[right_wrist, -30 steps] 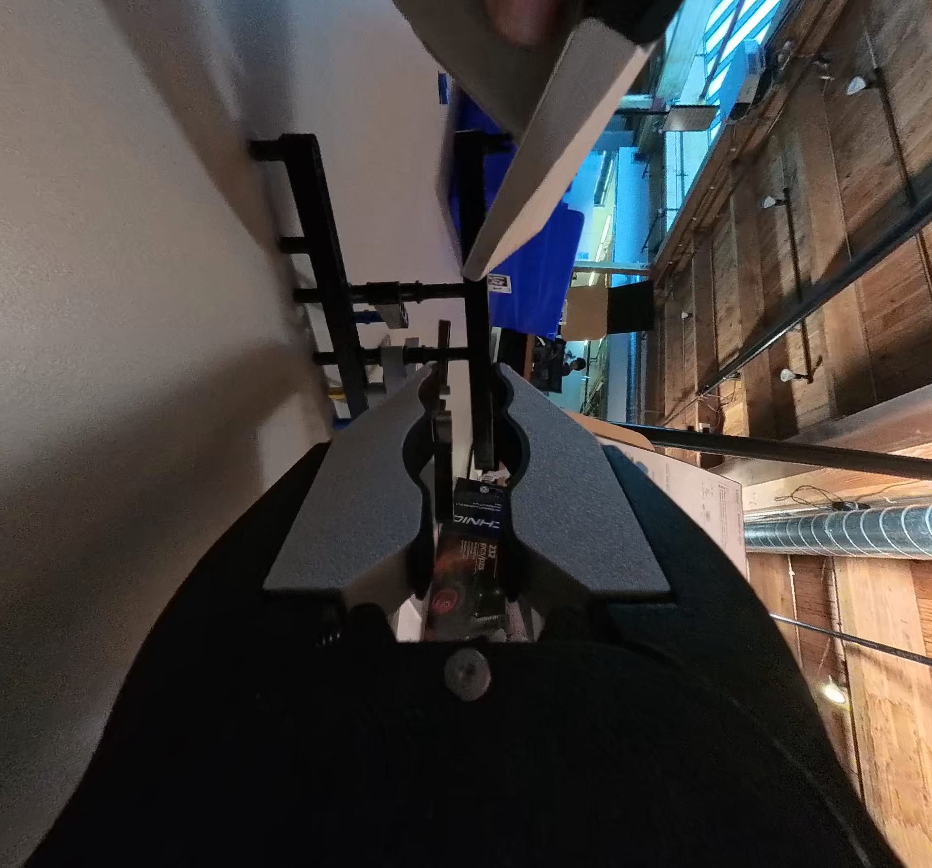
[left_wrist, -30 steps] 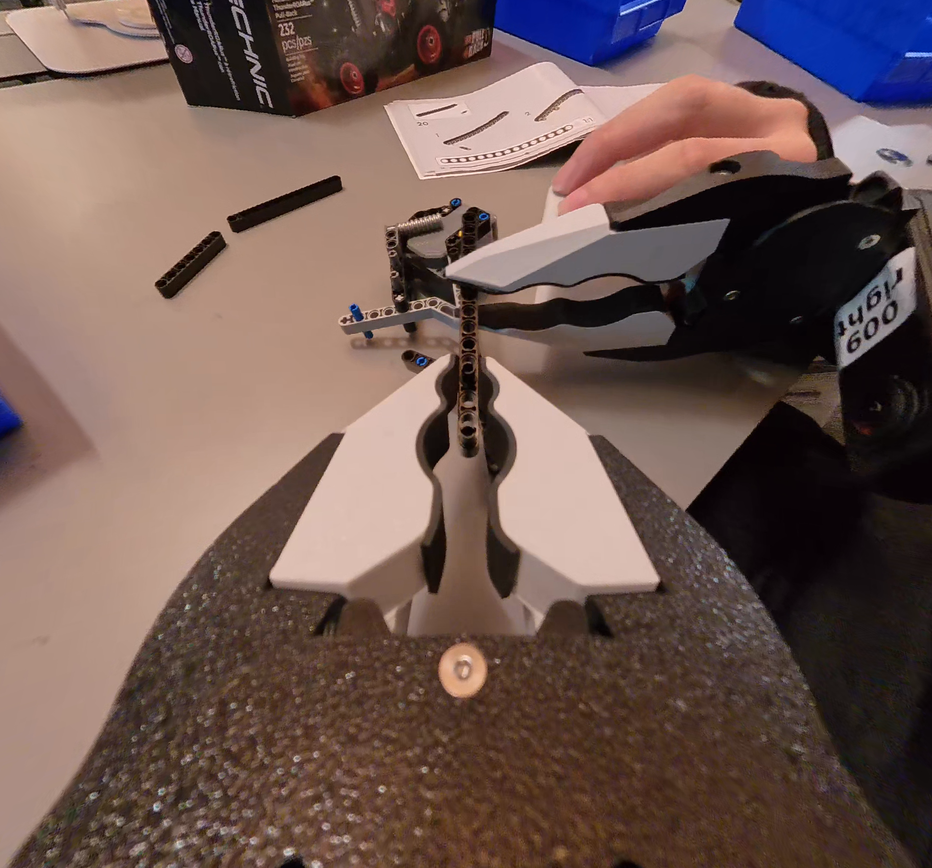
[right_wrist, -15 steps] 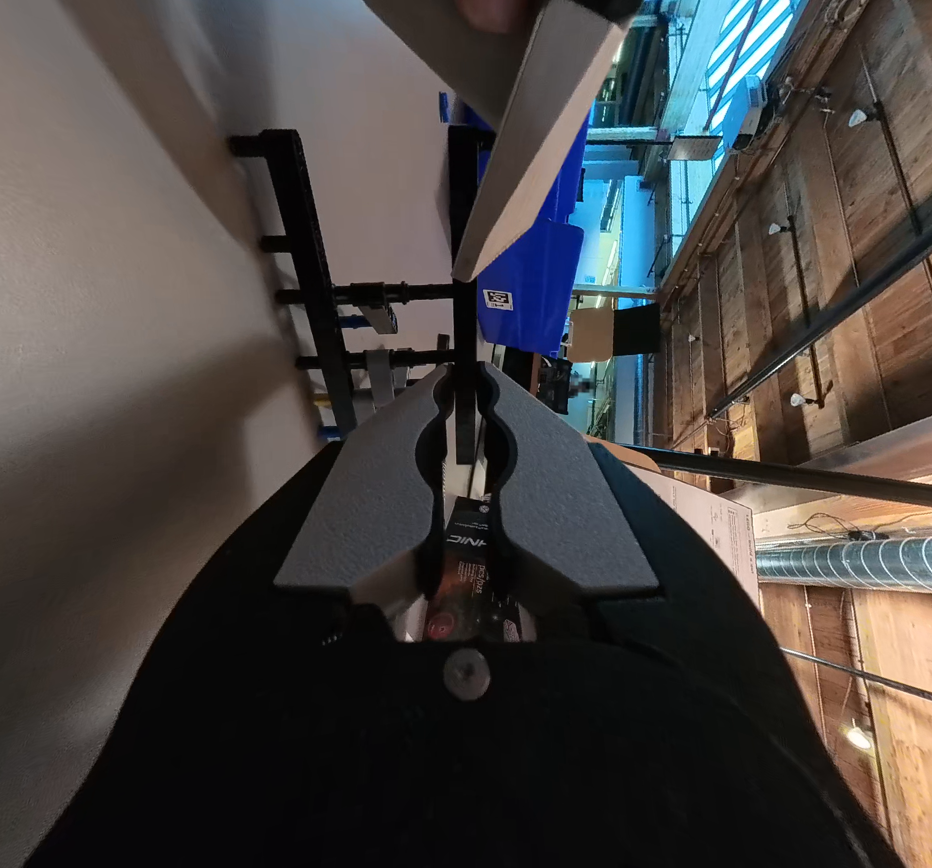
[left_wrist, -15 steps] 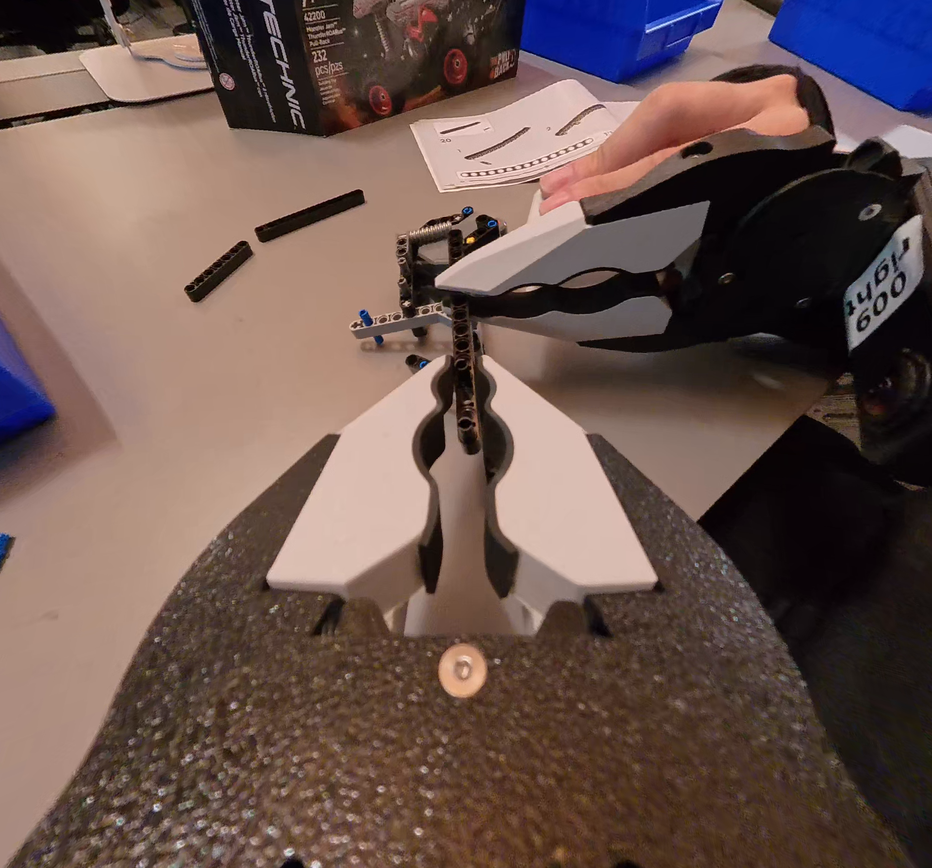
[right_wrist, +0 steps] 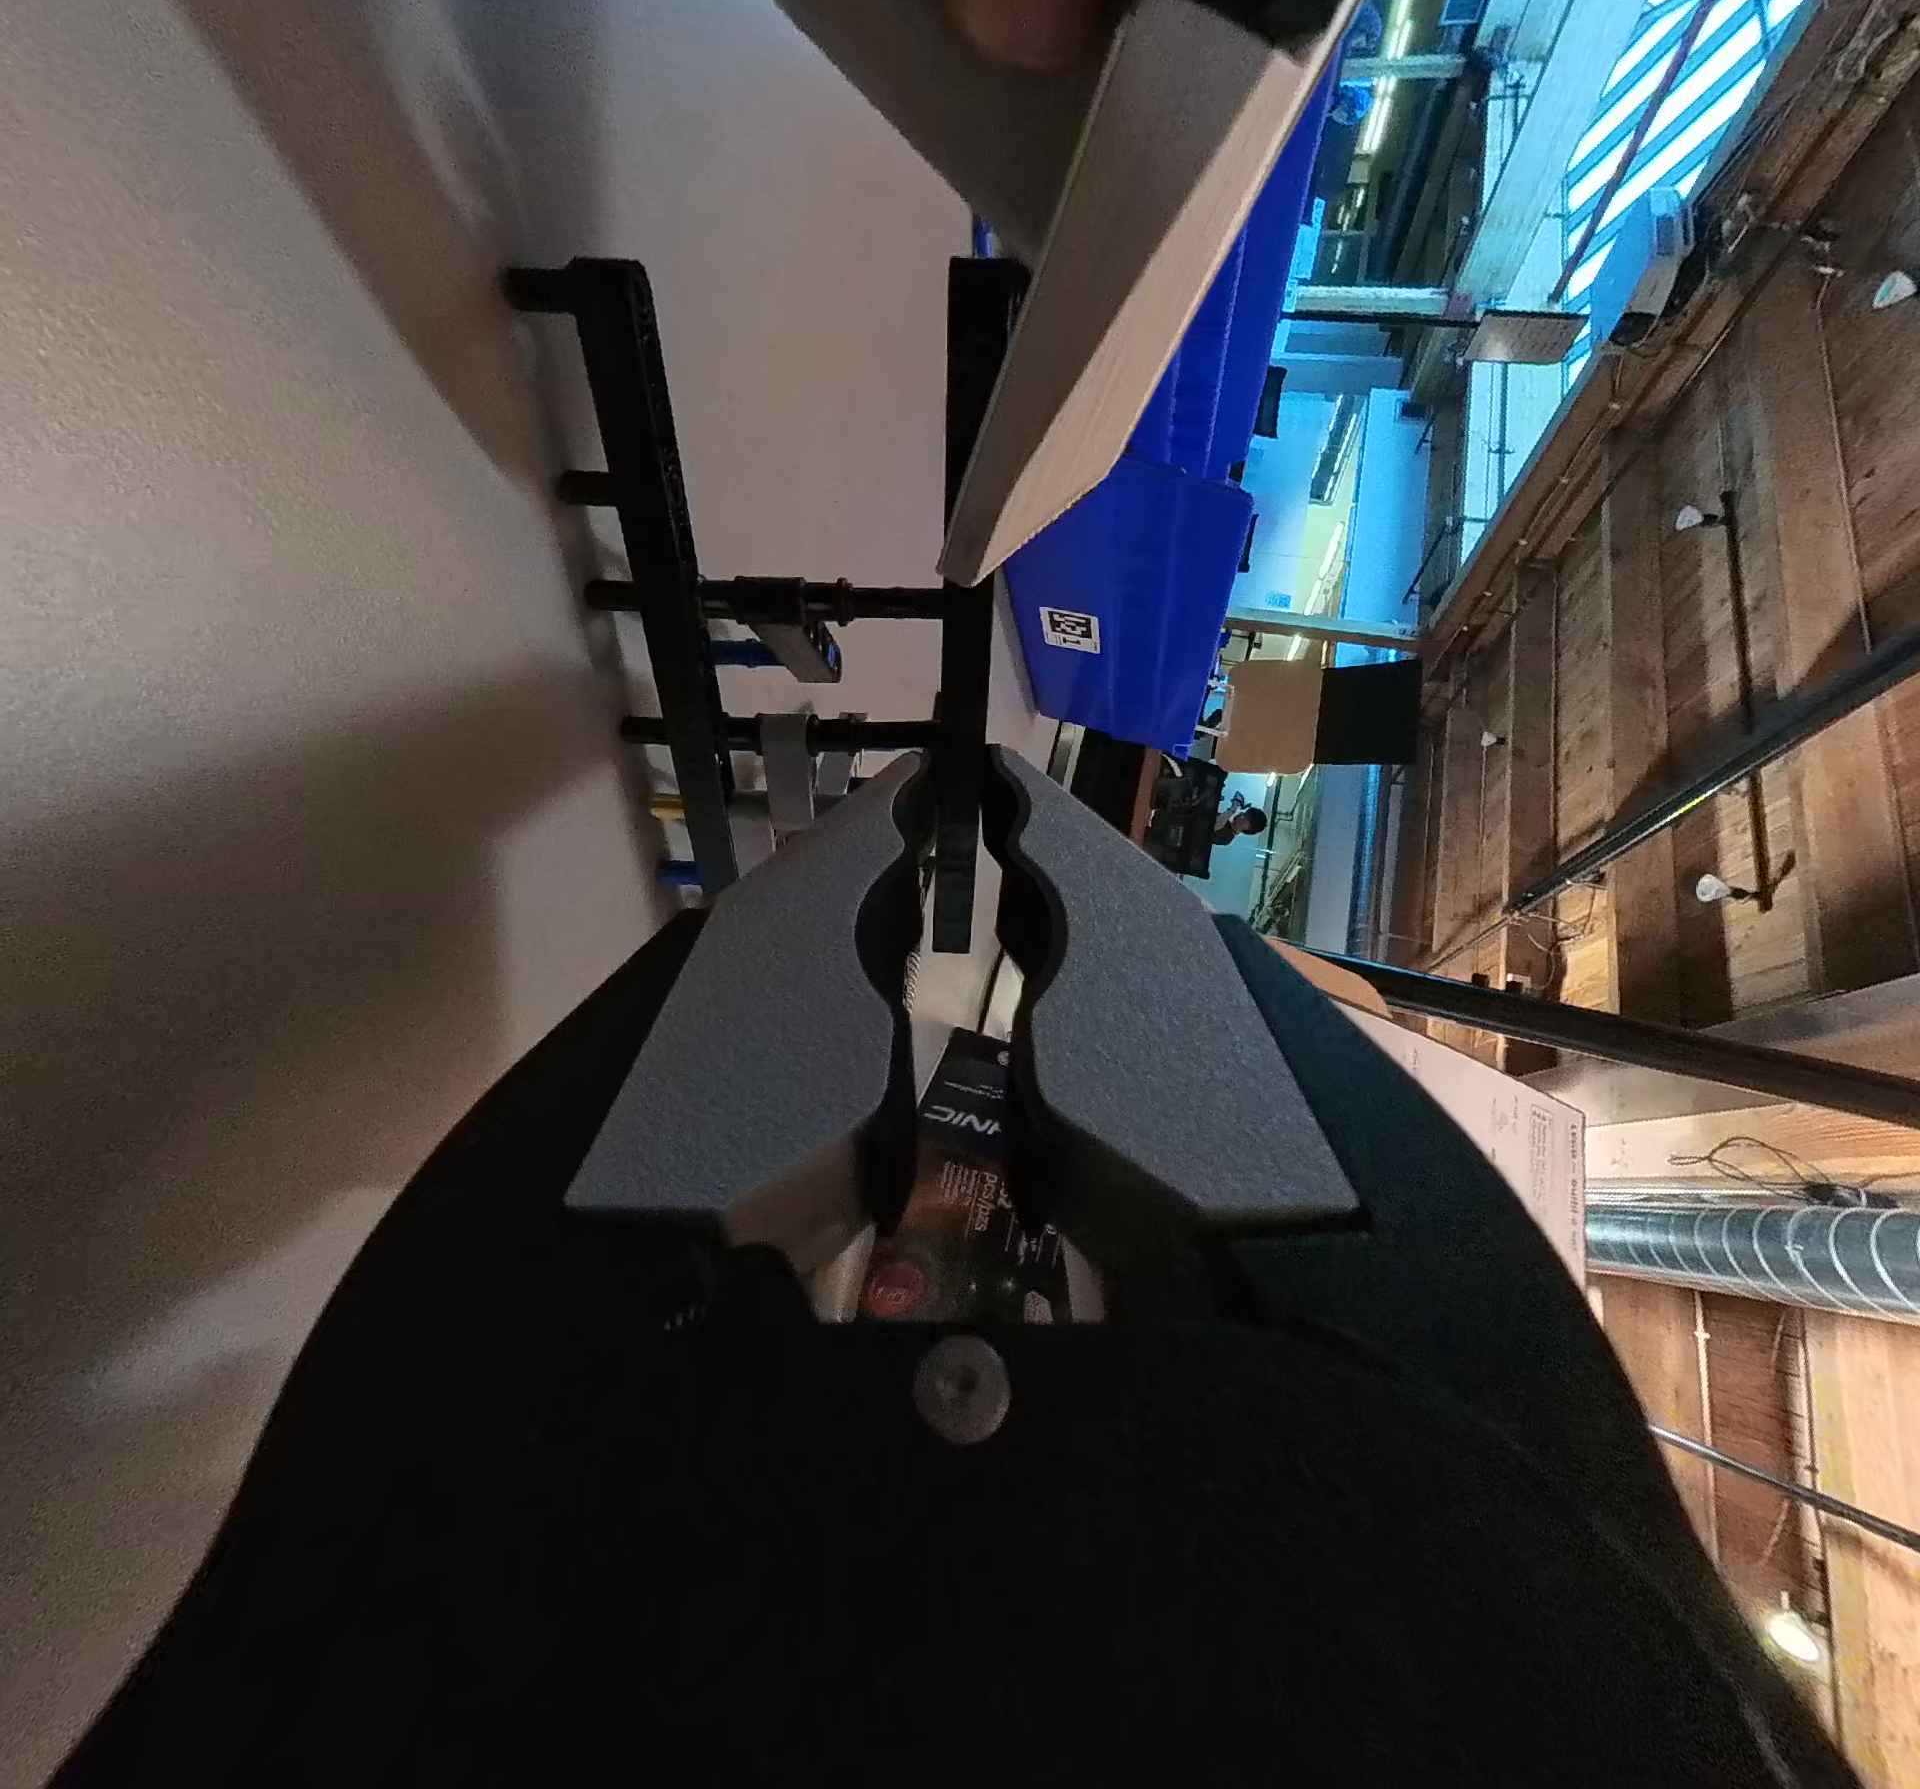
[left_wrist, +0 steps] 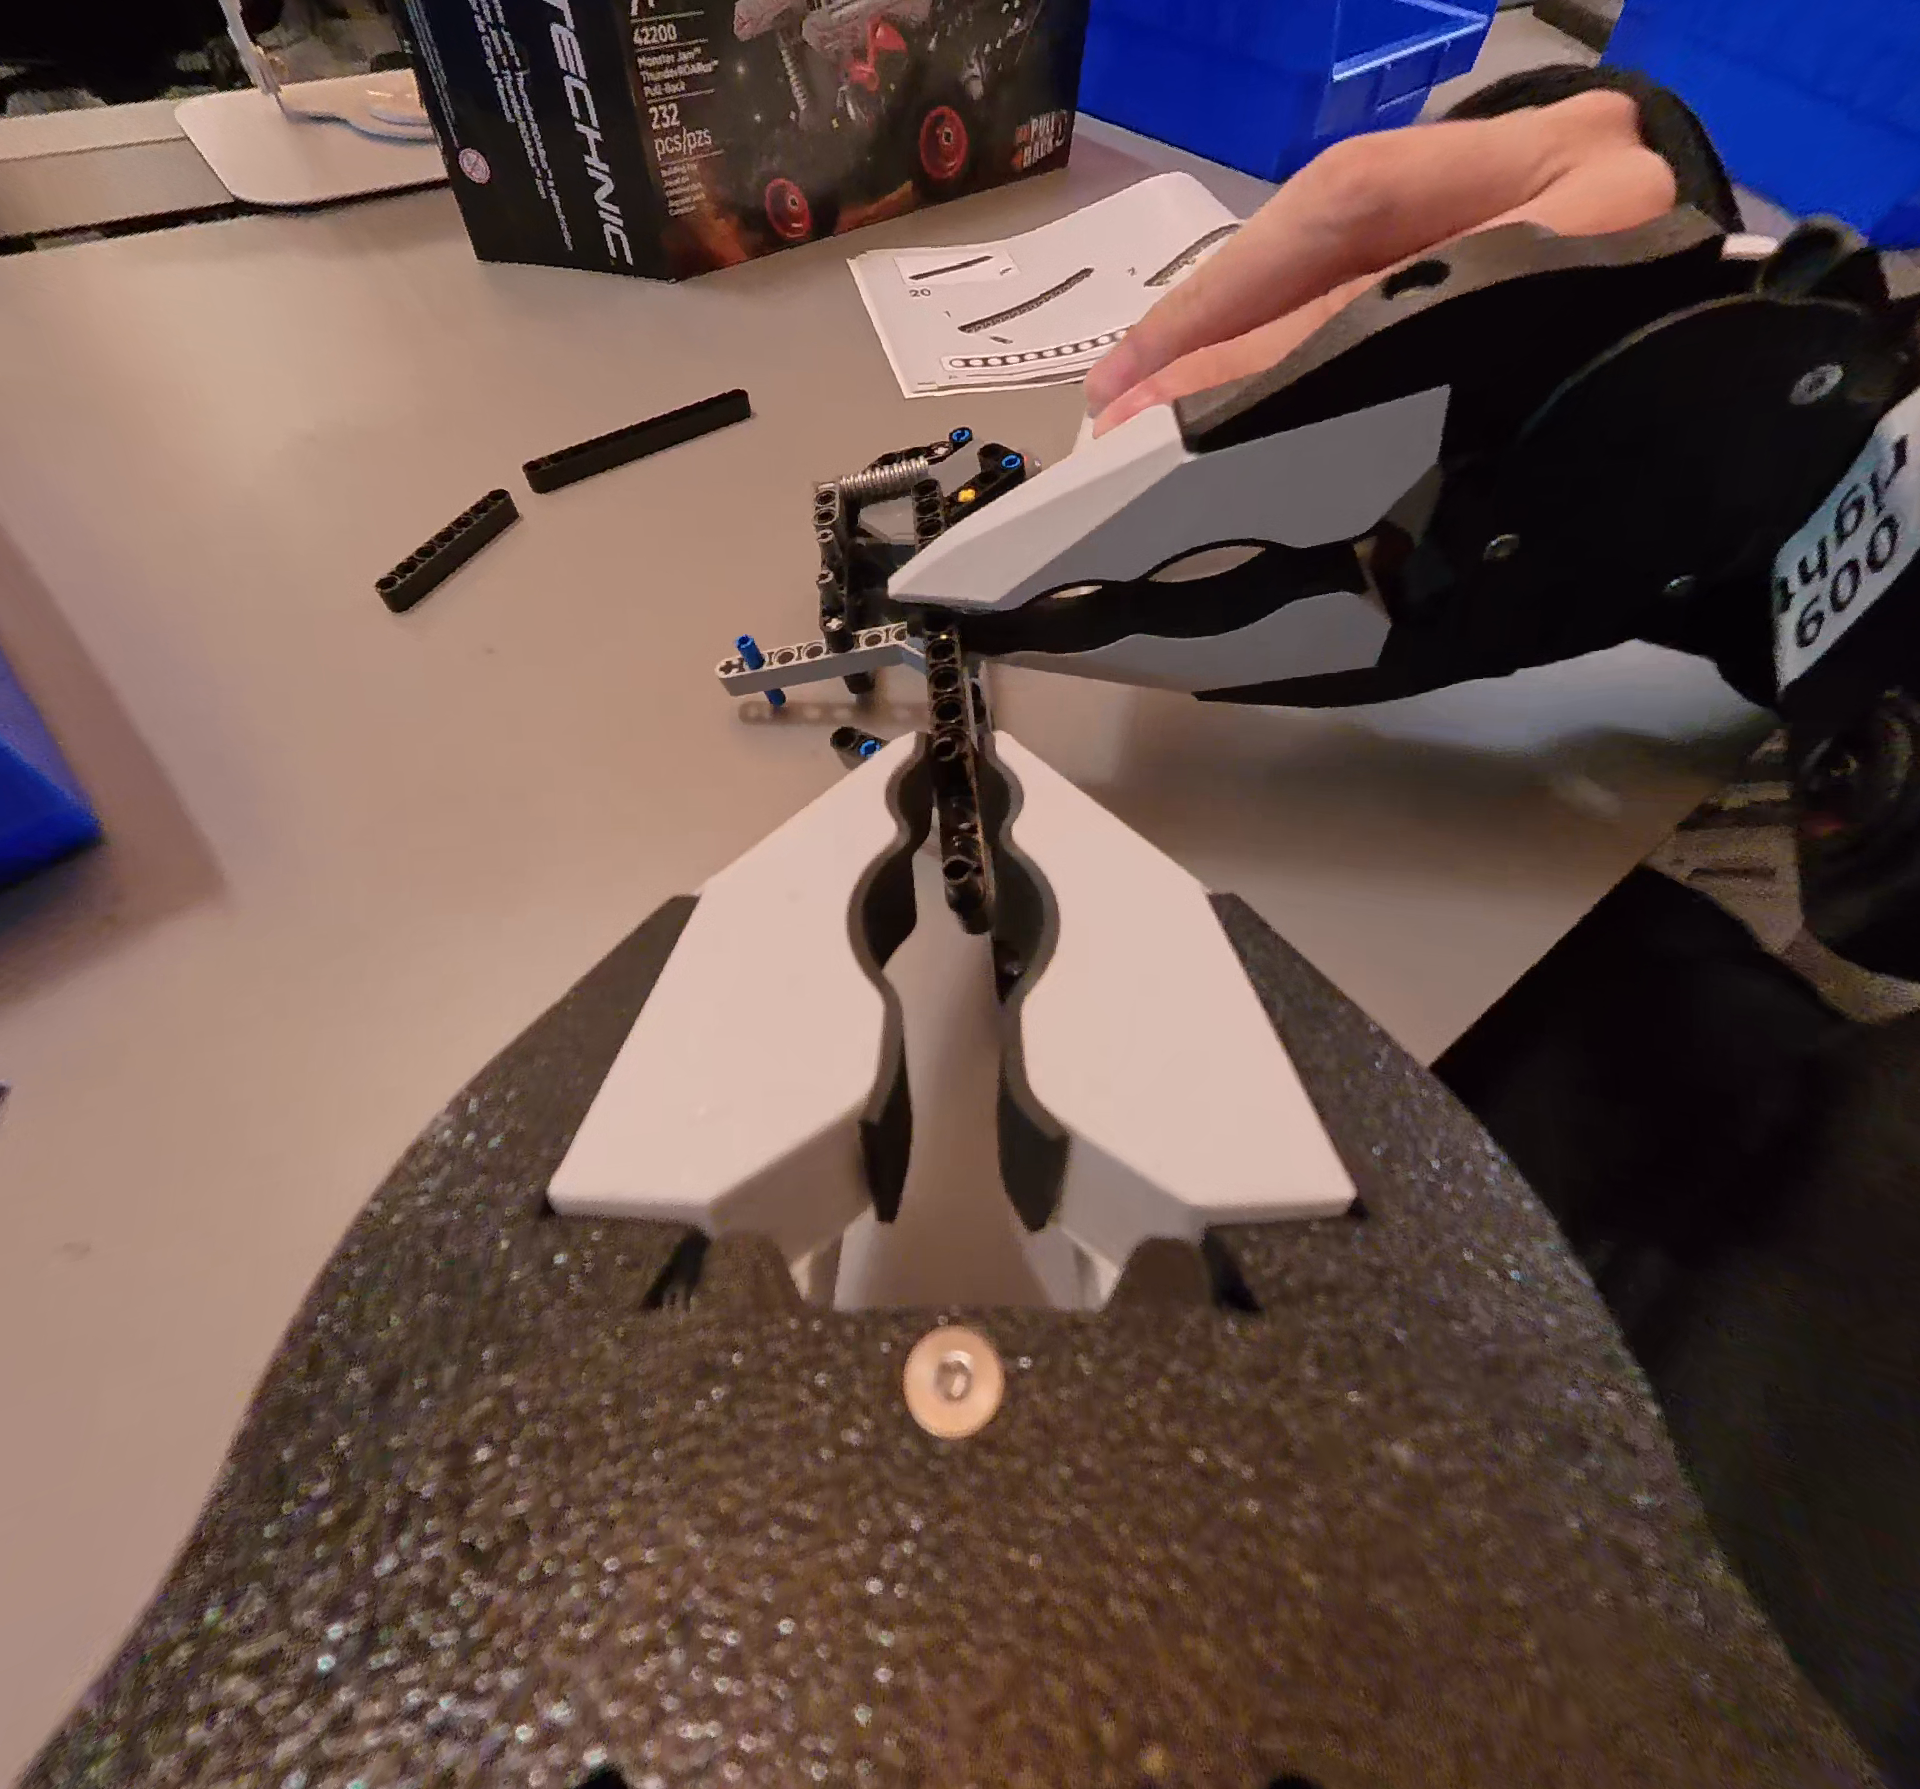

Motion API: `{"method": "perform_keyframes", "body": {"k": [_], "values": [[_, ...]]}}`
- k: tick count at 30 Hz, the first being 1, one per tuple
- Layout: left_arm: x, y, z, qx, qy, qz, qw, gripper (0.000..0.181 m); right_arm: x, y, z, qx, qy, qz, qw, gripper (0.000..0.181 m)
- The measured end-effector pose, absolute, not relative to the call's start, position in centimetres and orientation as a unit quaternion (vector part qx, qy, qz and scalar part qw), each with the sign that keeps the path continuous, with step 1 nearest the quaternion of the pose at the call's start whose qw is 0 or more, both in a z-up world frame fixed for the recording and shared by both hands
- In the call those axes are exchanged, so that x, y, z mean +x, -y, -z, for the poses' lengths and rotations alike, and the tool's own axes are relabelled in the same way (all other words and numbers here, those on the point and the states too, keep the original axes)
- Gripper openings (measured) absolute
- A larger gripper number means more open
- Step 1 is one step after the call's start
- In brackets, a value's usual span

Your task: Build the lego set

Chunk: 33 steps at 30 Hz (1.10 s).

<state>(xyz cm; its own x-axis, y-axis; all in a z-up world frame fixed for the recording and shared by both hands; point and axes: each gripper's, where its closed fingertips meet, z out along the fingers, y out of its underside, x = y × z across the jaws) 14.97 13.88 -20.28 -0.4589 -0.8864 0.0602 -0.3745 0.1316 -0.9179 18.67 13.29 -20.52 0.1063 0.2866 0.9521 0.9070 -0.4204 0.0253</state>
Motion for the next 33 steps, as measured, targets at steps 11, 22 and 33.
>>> {"method": "perform_keyframes", "body": {"k": [11, 22, 33], "values": [[14.6, -12.9, 20.2, -0.463, -0.696, 0.490, 0.247, 0.006, 18.4, -11.0, 20.7, -0.676, 0.438, 0.508, 0.305, 0.005], [14.5, -12.5, 20.3, -0.454, -0.690, 0.472, 0.308, 0.006, 18.1, -10.7, 20.8, -0.665, 0.433, 0.528, 0.302, 0.005], [14.3, -11.6, 20.1, -0.434, -0.674, 0.489, 0.345, 0.006, 17.7, -9.7, 20.8, -0.681, 0.431, 0.511, 0.299, 0.006]]}}
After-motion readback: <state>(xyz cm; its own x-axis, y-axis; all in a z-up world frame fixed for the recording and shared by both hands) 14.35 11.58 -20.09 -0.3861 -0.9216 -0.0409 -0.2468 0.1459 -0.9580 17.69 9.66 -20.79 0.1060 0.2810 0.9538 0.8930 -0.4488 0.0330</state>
